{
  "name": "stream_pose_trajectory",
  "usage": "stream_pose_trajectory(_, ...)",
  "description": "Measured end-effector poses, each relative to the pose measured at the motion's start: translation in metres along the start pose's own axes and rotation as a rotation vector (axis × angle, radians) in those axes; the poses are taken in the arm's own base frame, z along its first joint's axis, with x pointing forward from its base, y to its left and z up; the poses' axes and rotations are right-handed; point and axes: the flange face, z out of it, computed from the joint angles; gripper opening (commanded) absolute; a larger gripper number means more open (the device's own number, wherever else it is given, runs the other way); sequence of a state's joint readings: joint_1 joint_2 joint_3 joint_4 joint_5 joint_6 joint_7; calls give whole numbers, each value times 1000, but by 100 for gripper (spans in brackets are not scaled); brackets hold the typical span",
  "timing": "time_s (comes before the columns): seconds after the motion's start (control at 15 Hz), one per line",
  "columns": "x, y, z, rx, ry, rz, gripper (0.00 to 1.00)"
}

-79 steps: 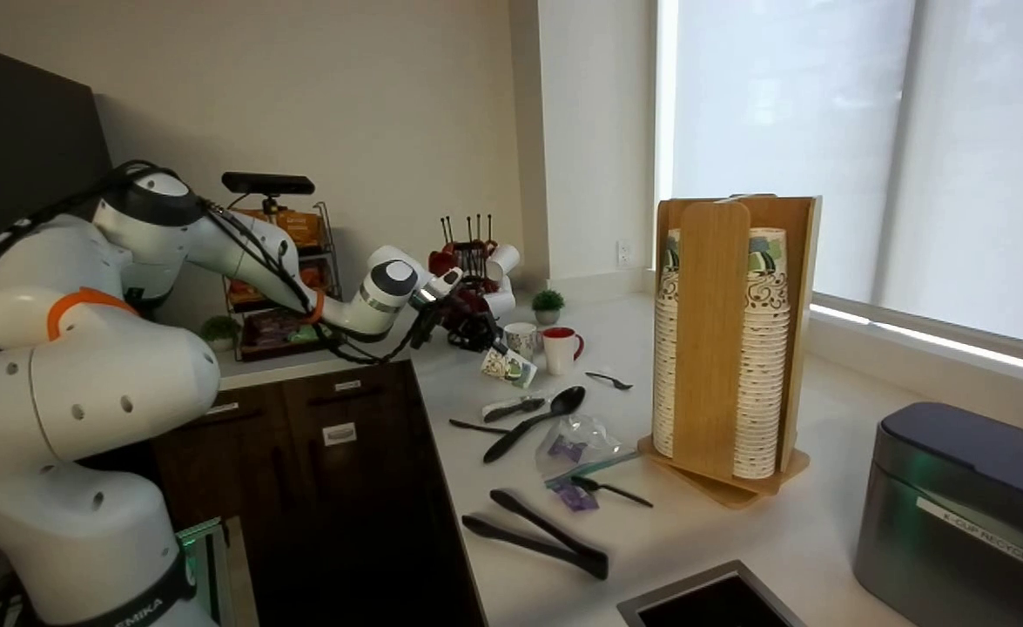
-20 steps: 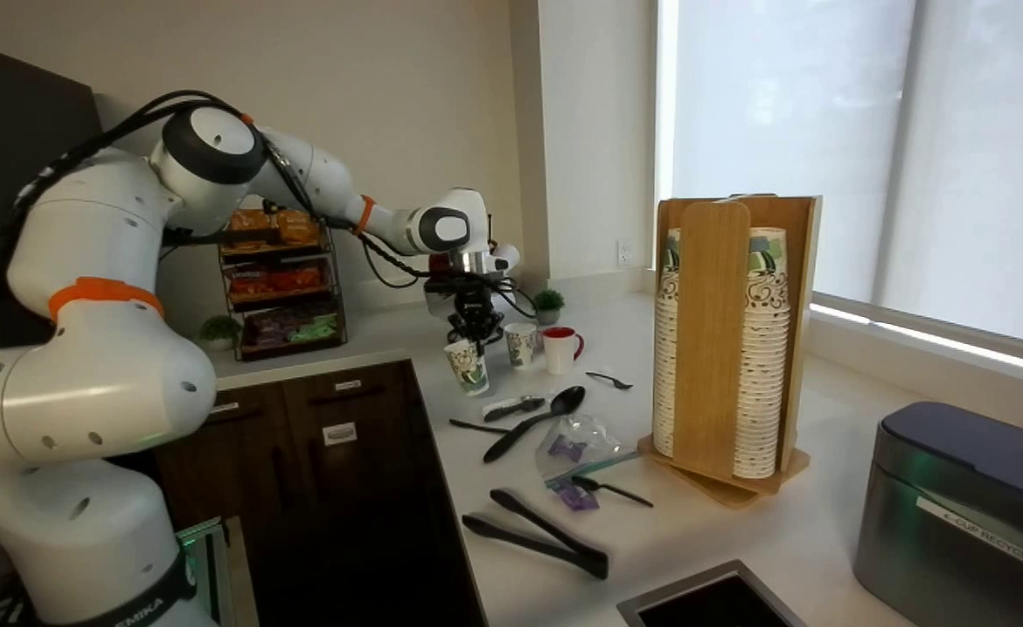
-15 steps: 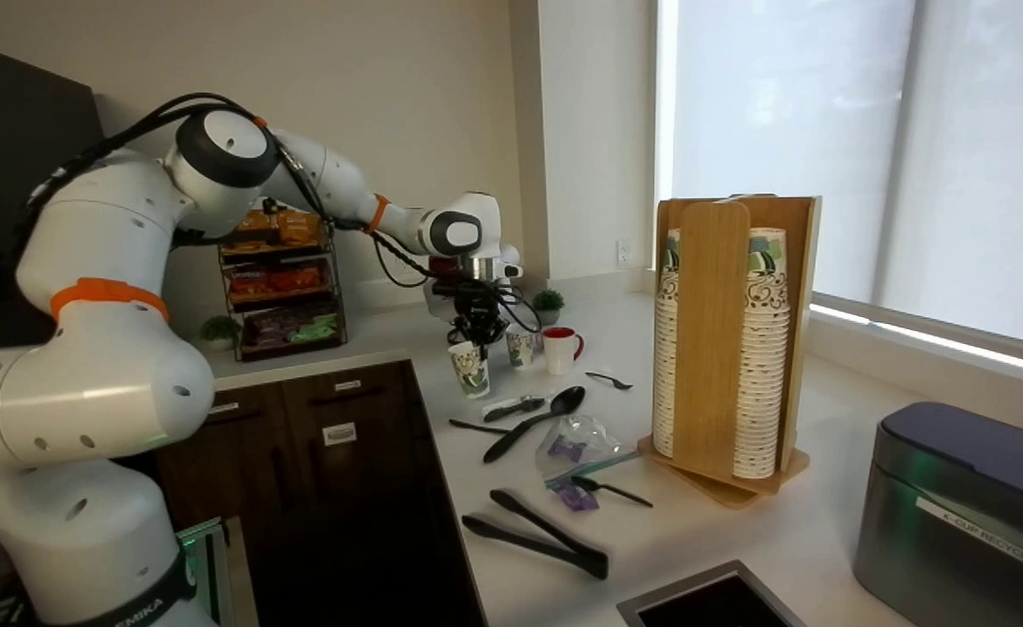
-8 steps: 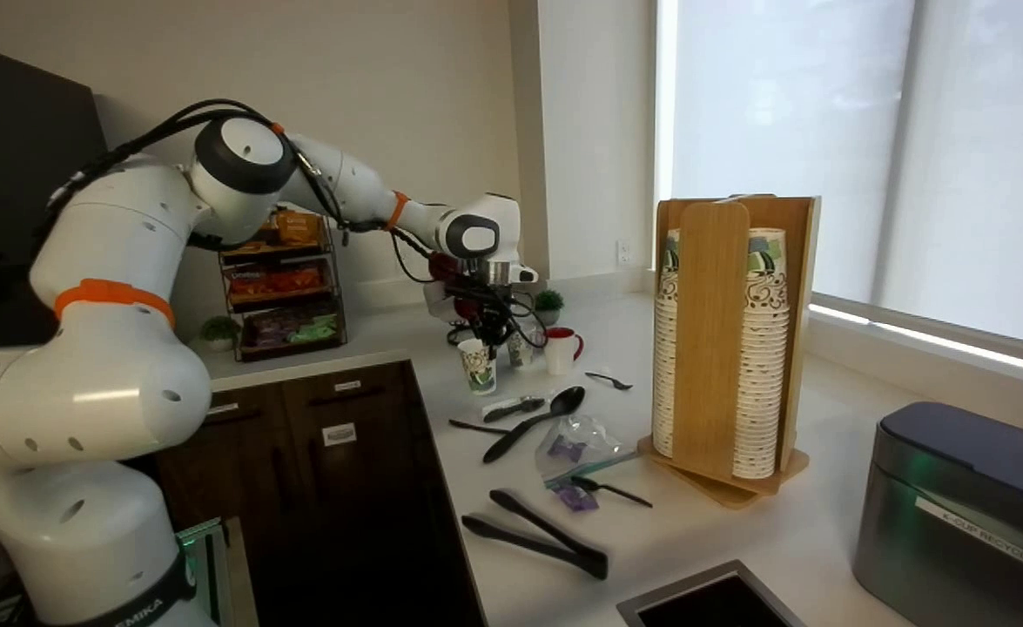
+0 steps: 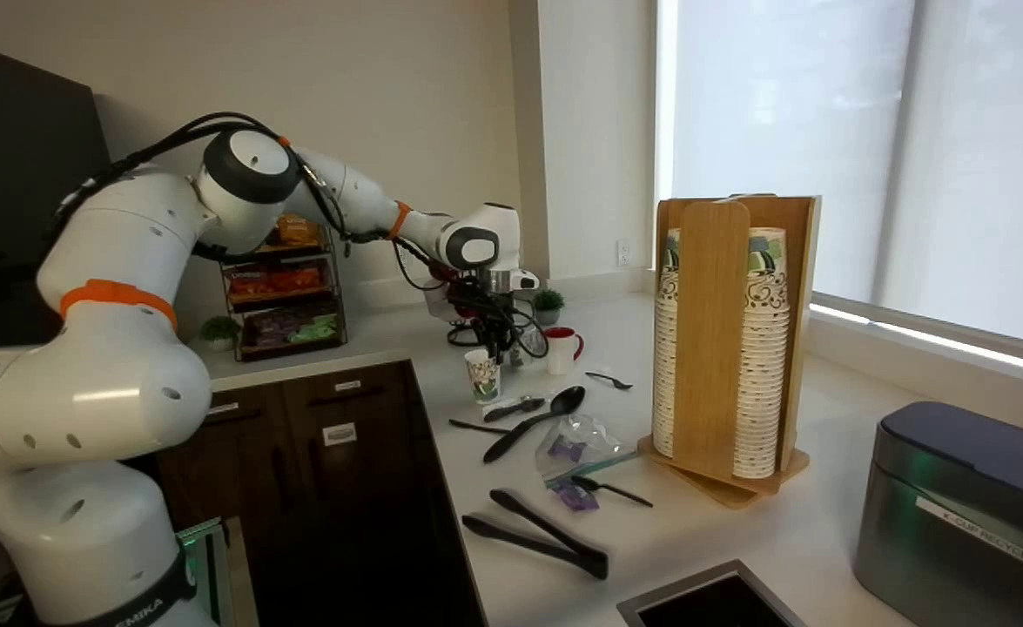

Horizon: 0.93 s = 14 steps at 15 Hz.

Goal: Place the coffee cup on the right upright.

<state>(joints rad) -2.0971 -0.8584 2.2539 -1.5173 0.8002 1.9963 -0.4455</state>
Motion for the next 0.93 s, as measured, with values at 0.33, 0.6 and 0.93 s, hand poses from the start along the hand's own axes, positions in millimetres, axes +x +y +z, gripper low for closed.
stream_pose_trajectory(0.33, 3, -1, -10, -19, 31, -8, 89)
stream_pose_trajectory(0.6, 3, -3, -32, -24, 52, -22, 100)
stream_pose_trajectory(0.93, -8, -1, -83, -104, 34, -10, 100)
